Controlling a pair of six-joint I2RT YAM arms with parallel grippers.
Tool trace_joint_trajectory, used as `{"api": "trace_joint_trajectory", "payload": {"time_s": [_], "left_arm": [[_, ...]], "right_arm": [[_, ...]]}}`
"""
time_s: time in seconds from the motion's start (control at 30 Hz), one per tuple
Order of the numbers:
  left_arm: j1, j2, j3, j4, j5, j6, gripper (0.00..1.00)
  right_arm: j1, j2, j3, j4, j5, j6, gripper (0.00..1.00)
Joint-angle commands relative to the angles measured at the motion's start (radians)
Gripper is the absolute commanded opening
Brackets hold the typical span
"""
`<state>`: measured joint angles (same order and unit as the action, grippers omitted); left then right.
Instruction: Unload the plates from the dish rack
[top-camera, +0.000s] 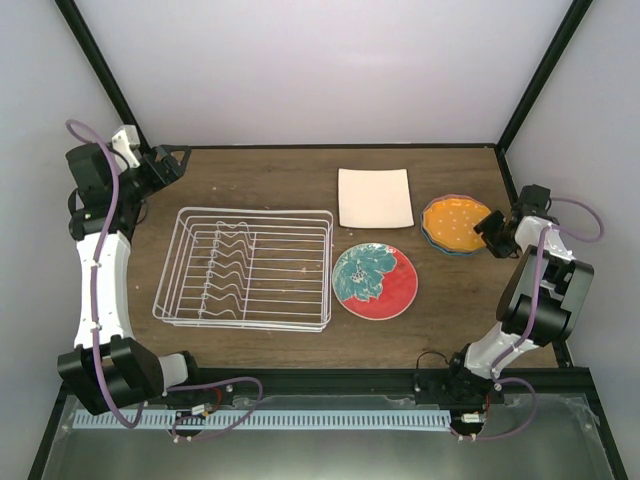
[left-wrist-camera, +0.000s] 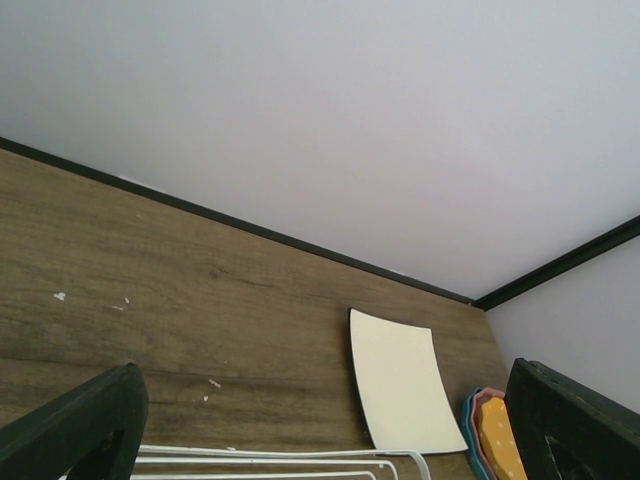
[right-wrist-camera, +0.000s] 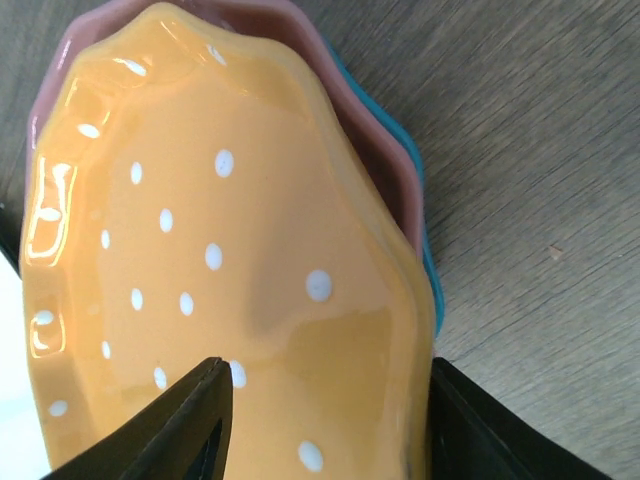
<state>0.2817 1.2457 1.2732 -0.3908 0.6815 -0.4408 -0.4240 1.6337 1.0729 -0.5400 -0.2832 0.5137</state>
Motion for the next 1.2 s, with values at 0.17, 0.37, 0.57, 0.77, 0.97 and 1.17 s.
{"api": "trace_joint_trajectory", "payload": {"time_s": [0.17,0.37,0.57,0.77,0.97,1.17], "left_arm": [[0.004,-0.041,0.006,-0.008,-0.009,0.049,1.0],[0.004,-0.045,0.012,-0.025,-0.012,0.07,1.0],[0.004,-0.039,0.012,-0.029,-0.013,0.073,1.0],[0.004,-0.041,0.012,-0.034,-0.02,0.087,1.0],[0.004,-0.039,0.003,-0.045,-0.015,0.104,1.0],[-0.004,-0.02,0.015,-0.084,-0.011,0.151,1.0]], "right_arm": [[-0.009,0.035,0.063,-0.011,0.055,-0.028,0.55],[-0.009,0.058,0.075,0.031,0.065,-0.027,0.56],[-0.009,0.097,0.1,0.036,0.061,-0.028,0.58],[-0.009,0.059,0.084,0.046,0.053,-0.029,0.61],[-0.009,-0.008,0.097,0.033,0.017,-0.046,0.76],[-0.009,-0.06,0.12,0.015,-0.06,-0.089,1.0]]}}
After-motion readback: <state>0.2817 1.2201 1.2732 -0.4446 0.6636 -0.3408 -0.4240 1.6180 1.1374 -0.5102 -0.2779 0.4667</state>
